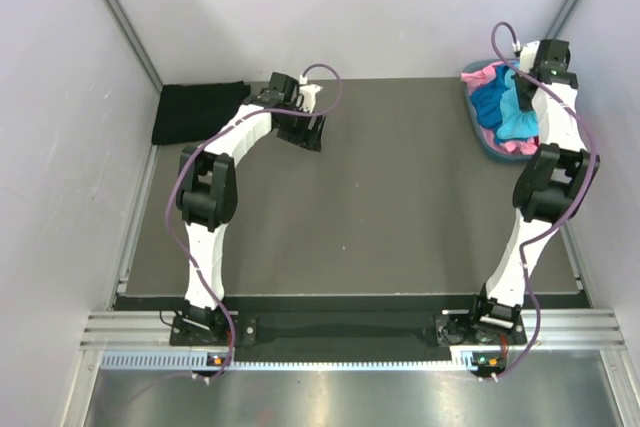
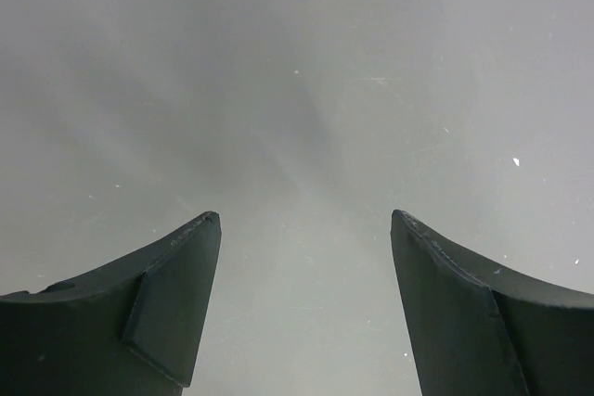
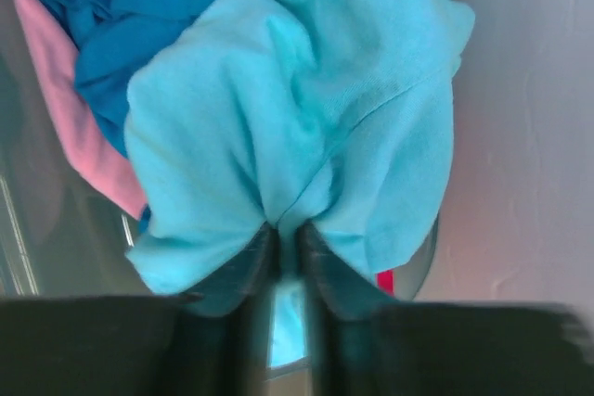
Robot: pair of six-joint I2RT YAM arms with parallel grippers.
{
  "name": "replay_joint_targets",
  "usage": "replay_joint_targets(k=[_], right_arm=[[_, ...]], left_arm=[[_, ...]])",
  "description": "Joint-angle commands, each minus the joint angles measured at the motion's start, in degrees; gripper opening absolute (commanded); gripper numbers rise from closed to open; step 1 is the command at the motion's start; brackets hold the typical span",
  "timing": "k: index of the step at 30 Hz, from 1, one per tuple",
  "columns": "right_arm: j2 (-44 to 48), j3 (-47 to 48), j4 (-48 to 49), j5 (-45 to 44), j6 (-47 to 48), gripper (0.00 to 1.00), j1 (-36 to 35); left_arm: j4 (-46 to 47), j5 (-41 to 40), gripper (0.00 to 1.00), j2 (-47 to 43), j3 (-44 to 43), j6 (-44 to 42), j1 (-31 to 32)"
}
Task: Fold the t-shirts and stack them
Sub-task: Grab the tshirt from the pile, then move the tshirt to the center of the board
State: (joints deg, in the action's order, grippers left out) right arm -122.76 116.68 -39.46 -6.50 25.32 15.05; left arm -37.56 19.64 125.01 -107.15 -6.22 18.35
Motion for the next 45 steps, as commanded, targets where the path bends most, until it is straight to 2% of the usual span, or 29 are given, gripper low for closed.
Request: replay_joint_targets(k=[1,2,3,8,11,14,16,17,20,24,28,29,32,34,36,38,39,42,43,45], right_arm=[[0.41,3.99,2.20,0.53,0.08,0.10,-0.98],[0.94,4.25,2.11,0.44,0.34,0.03,-1.51],[1.47,4.78,2.11,0.79,0.60,0.00,-1.95],[11.91,5.22,4.99,3.86,2.80,0.00,-7.13],[20.61,2.33,9.57,5.35,8.23,0.00,-16.58],[28.35,-3.03,14.49,6.33,13.24,0.00,-24.68],[32.12,-5.76,16.25,6.33,14.84,0.00,-28.48],[32.93,-6.20,16.96,6.33,16.32,0.00,-32.32],[35.57,-7.78,17.49,6.33,16.87,0.00,-37.96],[36.98,-12.68,18.45,5.37,13.62,0.00,-38.60],[35.93,-21.13,22.84,5.26,9.85,0.00,-33.70],[35.14,-24.37,23.63,4.58,9.05,0.18,-32.99],[27.95,-23.35,17.07,-0.17,7.20,0.47,-32.01],[25.20,-23.34,14.33,-0.27,4.06,0.49,-30.62],[26.95,-24.66,14.68,1.92,2.28,0.51,-29.82],[28.27,-26.23,13.89,6.31,4.29,0.52,-29.81],[28.71,-26.59,11.62,9.72,5.34,0.51,-29.90],[27.67,-26.95,5.13,19.84,8.07,0.47,-29.81],[27.31,-27.73,3.97,23.60,8.51,0.47,-29.99],[27.40,-29.22,3.25,25.04,8.52,0.46,-30.60]], left_arm=[[-0.14,-0.83,0.78,-0.38,-2.18,-0.99,-0.15],[-0.14,-1.00,0.78,-0.38,-2.27,-0.99,-0.07],[-0.14,-1.35,0.78,-0.38,-2.36,-0.90,-0.07],[0.82,-6.79,0.78,-1.61,-3.32,-0.28,-0.16],[1.44,-9.17,0.81,-2.66,-3.94,1.02,-0.86],[0.91,-8.31,0.91,-2.05,-5.17,3.66,-3.05],[1.00,-5.94,0.91,-1.96,-5.17,6.03,-5.51],[1.17,-5.67,0.91,-2.05,-4.91,6.13,-6.30],[2.14,-6.19,0.86,-2.49,-3.94,9.03,-9.64],[2.93,-9.79,0.85,-3.72,-3.59,9.74,-12.98],[3.11,-11.90,0.85,-5.13,-3.15,7.45,-13.51],[3.20,-11.82,0.85,-5.21,-2.98,7.27,-13.51],[2.85,-9.28,0.86,-4.95,-2.71,7.27,-13.43],[1.62,-5.00,0.83,-5.30,-2.71,4.83,-12.99],[-0.83,-0.33,0.74,-6.09,-1.75,-0.77,-12.11],[-2.86,6.16,0.64,-7.67,0.09,-4.66,-10.45],[-4.26,6.81,0.60,-7.94,1.76,-9.12,-9.48],[-11.47,4.90,0.59,-7.59,4.31,-18.18,-4.91],[-11.57,4.27,0.61,-7.50,5.37,-19.00,-4.03],[-10.43,4.27,0.62,-7.24,7.57,-19.27,-2.97]])
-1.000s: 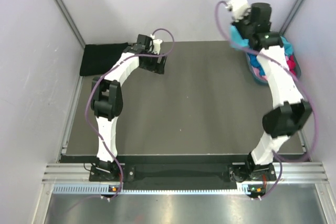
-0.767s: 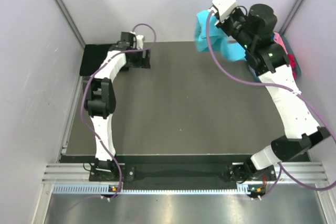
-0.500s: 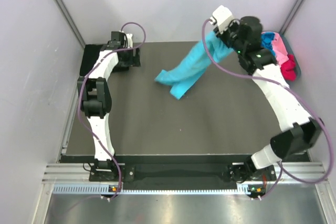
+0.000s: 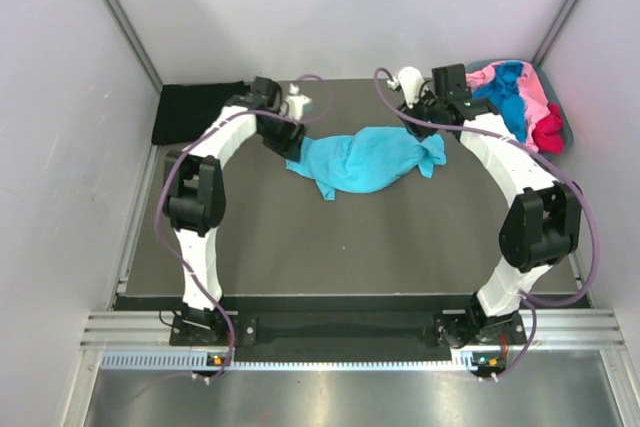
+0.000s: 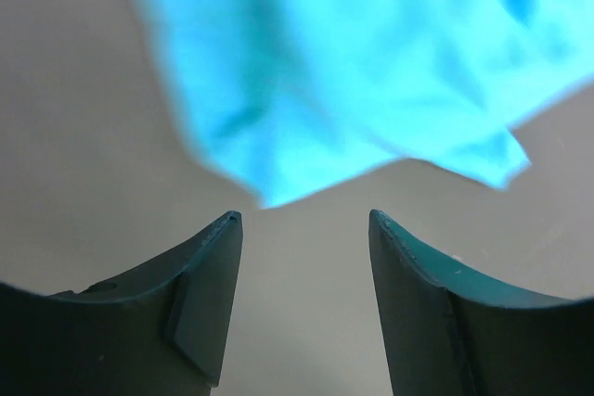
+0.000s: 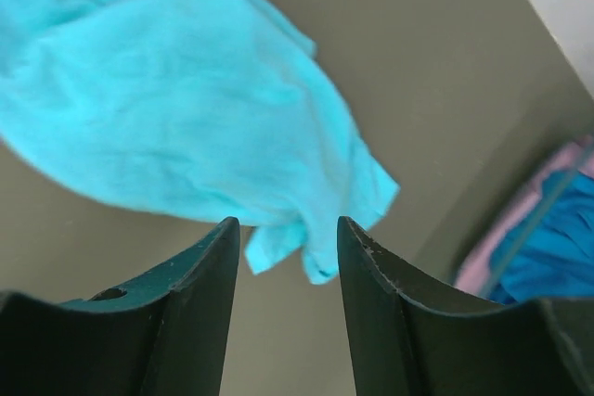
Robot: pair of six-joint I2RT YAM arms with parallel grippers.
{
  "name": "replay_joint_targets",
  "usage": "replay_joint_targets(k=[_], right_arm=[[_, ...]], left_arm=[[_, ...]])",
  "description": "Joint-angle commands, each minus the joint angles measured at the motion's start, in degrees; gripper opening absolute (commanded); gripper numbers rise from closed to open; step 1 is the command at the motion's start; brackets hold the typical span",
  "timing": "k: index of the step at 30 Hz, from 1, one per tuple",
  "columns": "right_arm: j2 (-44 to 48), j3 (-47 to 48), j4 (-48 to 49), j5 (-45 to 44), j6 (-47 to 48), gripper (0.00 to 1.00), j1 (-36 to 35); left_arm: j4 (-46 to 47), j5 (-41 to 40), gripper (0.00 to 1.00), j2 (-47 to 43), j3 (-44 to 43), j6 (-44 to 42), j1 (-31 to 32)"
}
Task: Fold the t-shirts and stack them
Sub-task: Move the tshirt to the center of the board
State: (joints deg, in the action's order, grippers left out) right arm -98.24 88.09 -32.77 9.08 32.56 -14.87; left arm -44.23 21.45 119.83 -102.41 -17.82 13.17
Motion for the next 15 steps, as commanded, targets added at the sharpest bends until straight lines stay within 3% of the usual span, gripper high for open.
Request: replay_joint_targets(k=[1,13,15], right_arm=[[3.05,-1.43,-3.61,9.64,1.72,0.47,-1.47],[4.11,-4.60,-2.82,9.20,1.46,0.47,-3.05],[3.93,-4.86,-2.65,8.94,1.46,0.47,-3.23]], left_arm=[[-3.15,2.80,0.62,-1.27,3.00,-7.58,2.39],[-0.25,-0.53,0.63,5.41,-0.16,-6.61,2.39],[0.11,-1.24,0.59,6.37,-0.86,-6.70,2.39]])
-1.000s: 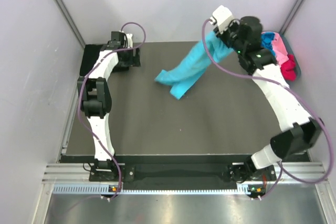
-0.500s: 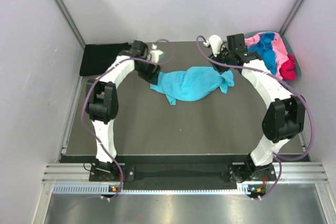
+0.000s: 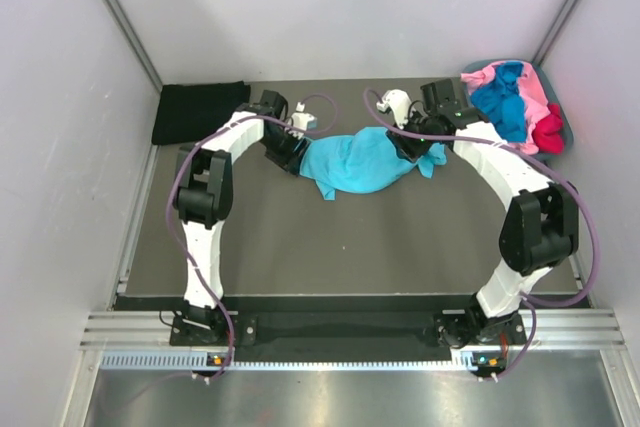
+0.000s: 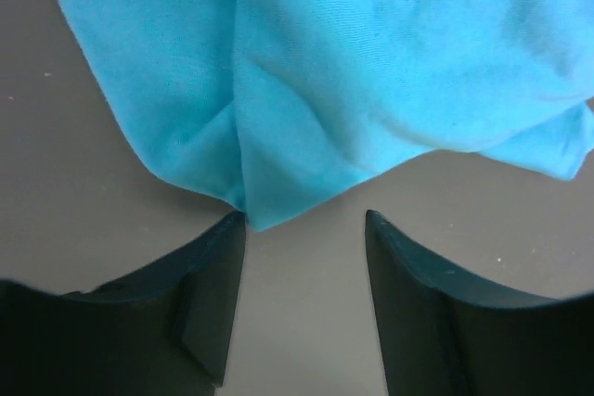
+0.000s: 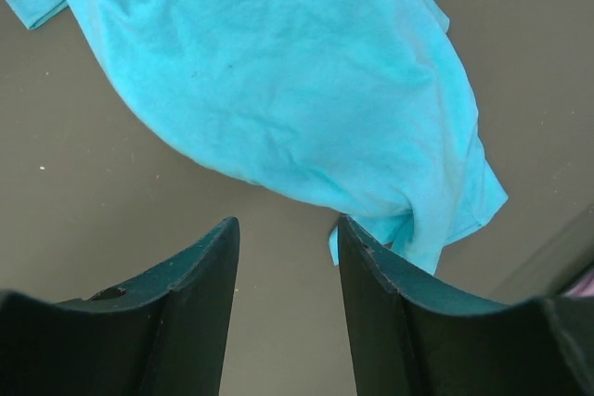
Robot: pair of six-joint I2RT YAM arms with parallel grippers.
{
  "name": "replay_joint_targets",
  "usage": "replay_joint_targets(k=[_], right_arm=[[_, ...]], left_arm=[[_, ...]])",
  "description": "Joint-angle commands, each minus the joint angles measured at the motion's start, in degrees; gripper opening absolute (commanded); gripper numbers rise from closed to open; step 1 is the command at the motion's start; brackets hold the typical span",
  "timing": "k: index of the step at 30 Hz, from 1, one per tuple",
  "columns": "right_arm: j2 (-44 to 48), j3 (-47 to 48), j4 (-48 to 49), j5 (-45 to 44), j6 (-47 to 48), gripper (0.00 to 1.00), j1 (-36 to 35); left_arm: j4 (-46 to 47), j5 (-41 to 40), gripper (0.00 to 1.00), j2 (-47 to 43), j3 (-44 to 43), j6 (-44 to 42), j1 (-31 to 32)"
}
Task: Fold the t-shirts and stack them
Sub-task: Move the tshirt to the center of the board, then flatten the tshirt out
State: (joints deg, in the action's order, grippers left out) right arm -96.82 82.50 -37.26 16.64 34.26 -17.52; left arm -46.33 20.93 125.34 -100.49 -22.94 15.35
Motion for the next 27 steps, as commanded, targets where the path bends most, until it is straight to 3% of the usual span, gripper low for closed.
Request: replay_joint_targets(k=[1,2,3,5,6,9,16,21,24,27], right_arm=[[2.51,0.65,1.84,1.29,-0.16,0.47,-0.50],[2.51,0.38,1.92,1.02,-0.07,0.47,-0.59],[2.51,0.38,2.10,0.76,-0.07,0.47,-0.59],[2.51,-0.41,2.80,-0.64,0.02,0.47,-0.59],[2.60,-0.76,2.98,-1.78,0.19,0.47,-0.50],[3.38,-1.64,3.07,-2.58,0.98,0.46,0.11],[9.53,-2.78,2.19,-1.26,0.19,0.45,1.61],[14.28,-3.92,3.50,-1.96,0.28,0.45,1.70],[13.59,-4.72,3.68,0.04,2.72,0.46,1.87],[10.78,-2.96,1.84,3.55,6.94,0.47,1.87]], left_arm=[[1.77,-0.63,0.54,2.00,-3.39,-1.67,0.12],[1.07,-0.10,0.49,2.54,-5.05,-1.67,0.20],[0.37,0.42,0.25,3.06,-6.03,-1.76,0.20],[-3.06,1.65,0.03,3.77,-9.62,-1.41,0.12],[-3.76,2.18,0.00,3.60,-10.42,-1.41,0.03],[-5.18,5.34,0.00,-0.25,-11.05,-2.11,-0.76],[1.14,7.80,0.00,-28.01,1.06,-10.27,-2.17],[15.96,6.15,0.00,-44.54,14.34,-11.69,-2.00],[22.23,4.12,0.00,-44.05,18.22,-9.67,-1.91],[22.33,1.84,0.00,-35.91,13.76,-6.95,-1.91]])
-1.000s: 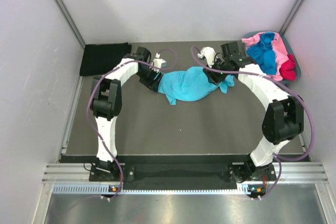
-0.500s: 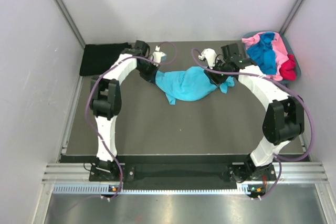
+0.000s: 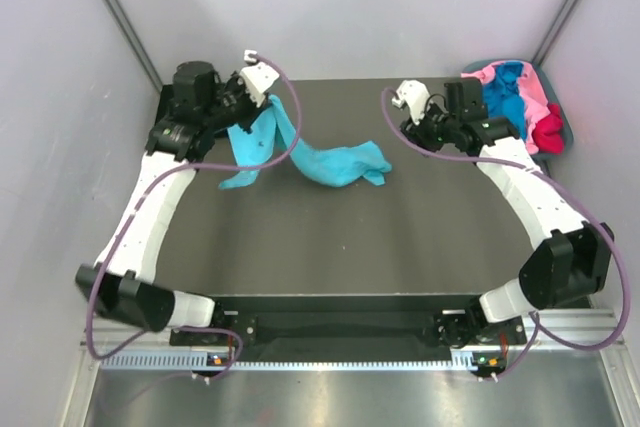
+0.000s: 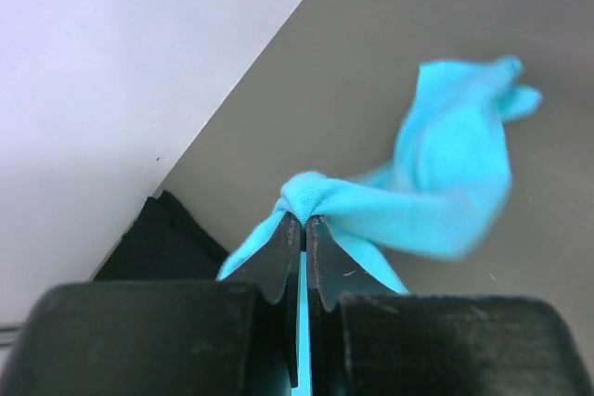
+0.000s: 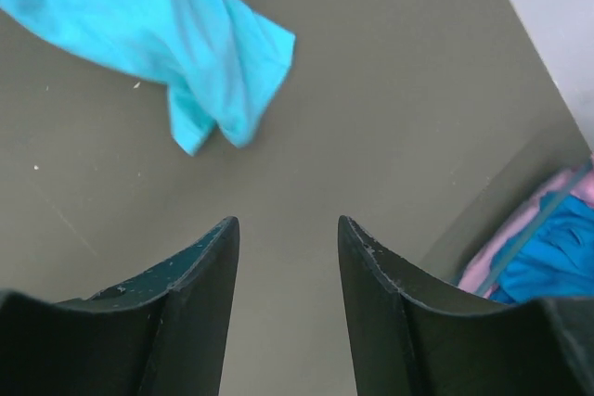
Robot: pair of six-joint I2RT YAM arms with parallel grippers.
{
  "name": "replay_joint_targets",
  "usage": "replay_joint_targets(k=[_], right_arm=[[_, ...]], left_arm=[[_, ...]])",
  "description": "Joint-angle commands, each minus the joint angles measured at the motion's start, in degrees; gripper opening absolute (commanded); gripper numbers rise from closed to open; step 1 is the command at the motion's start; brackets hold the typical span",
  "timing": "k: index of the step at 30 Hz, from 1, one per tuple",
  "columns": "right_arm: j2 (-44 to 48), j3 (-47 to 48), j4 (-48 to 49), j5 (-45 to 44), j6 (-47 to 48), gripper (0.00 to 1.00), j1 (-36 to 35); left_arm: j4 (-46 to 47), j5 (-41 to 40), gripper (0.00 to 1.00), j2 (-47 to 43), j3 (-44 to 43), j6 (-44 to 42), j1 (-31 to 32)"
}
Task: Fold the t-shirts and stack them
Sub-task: Flatten the tshirt out
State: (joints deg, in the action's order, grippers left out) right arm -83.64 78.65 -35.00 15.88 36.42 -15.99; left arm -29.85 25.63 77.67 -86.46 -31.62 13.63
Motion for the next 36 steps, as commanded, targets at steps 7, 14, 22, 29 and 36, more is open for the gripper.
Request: replay_joint_targets(k=[7,14,22,29,36], right_arm=[[-10.22,5.80,-2.52,7.58,10.15,0.49,-1.41],[-17.51,4.85,-9.55,12.68,15.34,0.54,-5.36],[-27.10,9.76,-10.96,15.24,12.27,0.54,-7.39],[-35.18,17.05,-11.14,13.48,11.65,0.53,-7.21],[-38.27,19.44,-12.98,13.21,12.26,0.50,-7.21]], left_arm=[[5.68,-7.34,0.00,32.53,-20.56,8.23,-0.44],[2.77,-9.89,0.00,36.33,-20.78,10.34,-1.24],[3.48,-11.30,0.00,30.00,-9.88,11.49,-1.24],[3.13,-12.01,0.00,29.03,-8.64,11.40,-1.32],[2.86,-12.71,0.00,29.38,-8.91,10.96,-1.24]])
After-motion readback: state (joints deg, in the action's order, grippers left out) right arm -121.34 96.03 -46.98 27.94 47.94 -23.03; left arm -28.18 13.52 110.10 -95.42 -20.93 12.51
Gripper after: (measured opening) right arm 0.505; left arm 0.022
